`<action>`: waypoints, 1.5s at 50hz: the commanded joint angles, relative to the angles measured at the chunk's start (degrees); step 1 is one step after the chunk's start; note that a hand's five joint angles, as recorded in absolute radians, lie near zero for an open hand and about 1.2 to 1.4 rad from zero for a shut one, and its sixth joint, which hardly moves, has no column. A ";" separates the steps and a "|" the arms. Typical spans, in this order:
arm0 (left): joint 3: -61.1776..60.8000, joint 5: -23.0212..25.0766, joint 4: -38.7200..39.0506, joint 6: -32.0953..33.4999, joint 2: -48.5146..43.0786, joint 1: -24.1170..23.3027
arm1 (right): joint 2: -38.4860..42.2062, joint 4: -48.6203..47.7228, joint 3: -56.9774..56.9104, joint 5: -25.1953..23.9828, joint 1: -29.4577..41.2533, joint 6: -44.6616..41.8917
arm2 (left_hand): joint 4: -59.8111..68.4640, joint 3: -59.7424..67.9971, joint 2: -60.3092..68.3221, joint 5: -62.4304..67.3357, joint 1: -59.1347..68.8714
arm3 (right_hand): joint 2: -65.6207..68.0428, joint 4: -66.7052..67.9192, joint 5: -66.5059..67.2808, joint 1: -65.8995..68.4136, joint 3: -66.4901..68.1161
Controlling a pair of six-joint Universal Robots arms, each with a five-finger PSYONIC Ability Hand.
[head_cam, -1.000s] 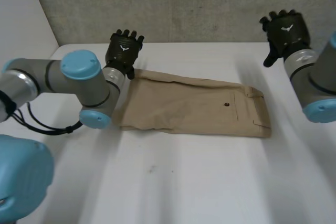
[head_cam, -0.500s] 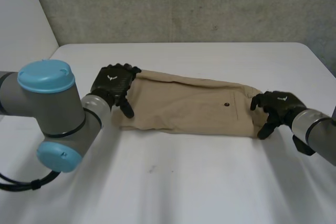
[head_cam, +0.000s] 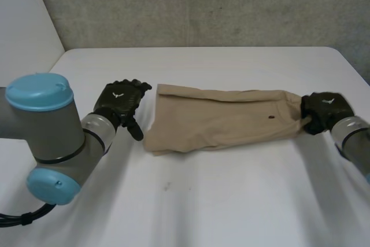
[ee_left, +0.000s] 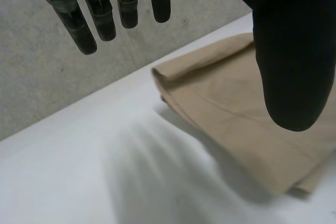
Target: Fold the shorts.
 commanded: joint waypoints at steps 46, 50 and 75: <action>2.80 0.21 1.26 -4.37 9.39 1.88 | -1.84 6.01 -21.80 -8.20 25.04 8.45 | -0.72 -1.21 -0.49 -1.93 0.20 | -57.05 -58.09 -53.94 -44.26 -55.46; 9.21 0.30 0.99 -8.42 3.59 -1.89 | -2.82 6.88 -21.10 -6.52 22.14 17.87 | -0.21 -0.71 0.02 -1.42 0.70 | -57.05 -58.09 -53.94 -44.26 -55.46; 26.46 -2.43 -13.85 -5.27 -25.86 -8.40 | 16.78 20.68 -26.98 2.44 18.62 4.36 | 0.80 0.30 1.02 -0.42 1.71 | -57.05 -58.09 -53.94 -44.26 -55.46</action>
